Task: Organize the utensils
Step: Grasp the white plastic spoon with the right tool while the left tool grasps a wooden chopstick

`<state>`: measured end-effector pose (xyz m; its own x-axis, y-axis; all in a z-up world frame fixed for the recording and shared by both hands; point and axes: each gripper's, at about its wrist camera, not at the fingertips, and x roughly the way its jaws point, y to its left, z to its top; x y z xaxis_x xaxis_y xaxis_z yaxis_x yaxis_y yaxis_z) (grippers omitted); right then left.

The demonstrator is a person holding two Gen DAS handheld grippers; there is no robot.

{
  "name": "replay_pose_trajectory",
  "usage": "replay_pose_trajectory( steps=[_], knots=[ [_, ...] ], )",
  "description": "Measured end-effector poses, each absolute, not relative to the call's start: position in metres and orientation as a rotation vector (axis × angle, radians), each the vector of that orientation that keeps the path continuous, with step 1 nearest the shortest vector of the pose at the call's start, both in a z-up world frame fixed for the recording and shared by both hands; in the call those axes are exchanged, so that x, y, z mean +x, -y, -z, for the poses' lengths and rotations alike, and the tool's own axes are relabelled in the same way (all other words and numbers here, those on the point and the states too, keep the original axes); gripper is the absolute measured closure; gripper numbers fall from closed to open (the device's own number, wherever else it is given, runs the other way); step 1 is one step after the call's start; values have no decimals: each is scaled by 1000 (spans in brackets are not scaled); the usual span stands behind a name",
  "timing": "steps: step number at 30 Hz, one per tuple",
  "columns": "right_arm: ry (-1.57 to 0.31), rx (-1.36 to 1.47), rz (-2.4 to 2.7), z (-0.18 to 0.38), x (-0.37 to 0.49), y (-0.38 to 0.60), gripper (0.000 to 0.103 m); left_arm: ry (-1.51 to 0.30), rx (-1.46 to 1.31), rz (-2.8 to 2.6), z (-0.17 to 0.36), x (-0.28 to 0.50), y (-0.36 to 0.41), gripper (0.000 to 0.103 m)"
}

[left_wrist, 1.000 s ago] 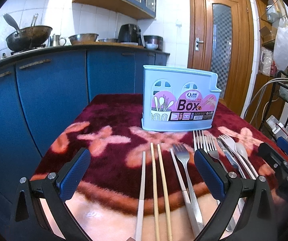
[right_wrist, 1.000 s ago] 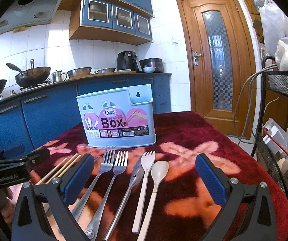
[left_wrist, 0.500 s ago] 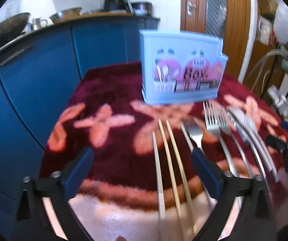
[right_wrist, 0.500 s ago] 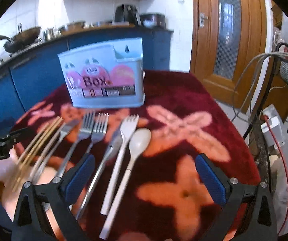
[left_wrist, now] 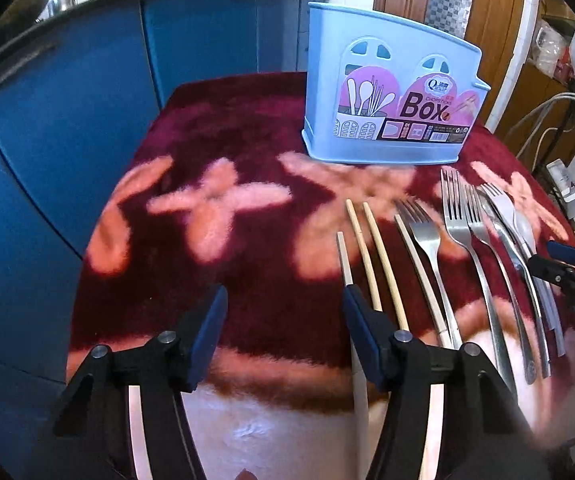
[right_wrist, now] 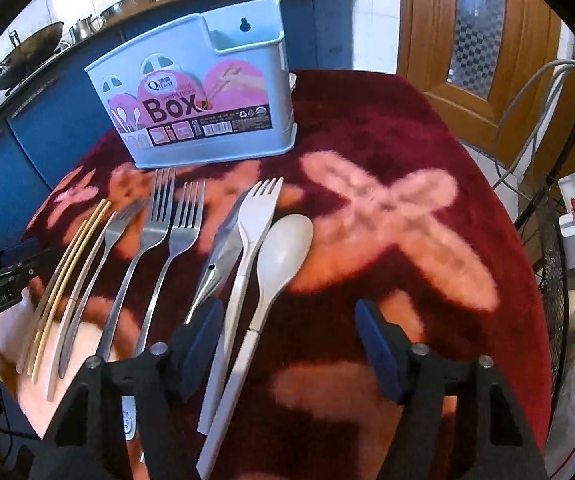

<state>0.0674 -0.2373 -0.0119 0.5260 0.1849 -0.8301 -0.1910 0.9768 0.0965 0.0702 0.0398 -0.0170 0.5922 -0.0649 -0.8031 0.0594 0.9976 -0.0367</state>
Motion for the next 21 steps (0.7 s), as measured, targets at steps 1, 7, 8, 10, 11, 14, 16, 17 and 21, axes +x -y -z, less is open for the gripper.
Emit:
replay_pose_trajectory(
  steps=[1,7,8,10,11,14,16,17,21],
  knots=[
    [-1000,-4,-232,11,69,237,39,-944,-15,83,17,72,-41,42],
    [-1043,27,-260,6,81,244,54,-974,-25,143,12,73,-37,43],
    [-1052,31,-264,5,83,245,54,-976,-23,148,11,72,-36,43],
    [-1059,29,-267,5,85,245,55,-989,-7,158,12,72,-33,43],
    [-1064,25,-270,4,86,245,55,-1001,7,158,14,72,-31,43],
    [-1077,34,-276,3,87,246,55,-1027,88,153,22,73,-24,43],
    [-1083,50,-279,2,89,248,56,-1026,122,152,23,76,-22,42],
    [-1086,53,-279,2,90,249,56,-1030,122,151,23,78,-22,42],
    [-1108,44,-290,4,96,246,58,-1038,153,172,23,89,-19,42]
  ],
)
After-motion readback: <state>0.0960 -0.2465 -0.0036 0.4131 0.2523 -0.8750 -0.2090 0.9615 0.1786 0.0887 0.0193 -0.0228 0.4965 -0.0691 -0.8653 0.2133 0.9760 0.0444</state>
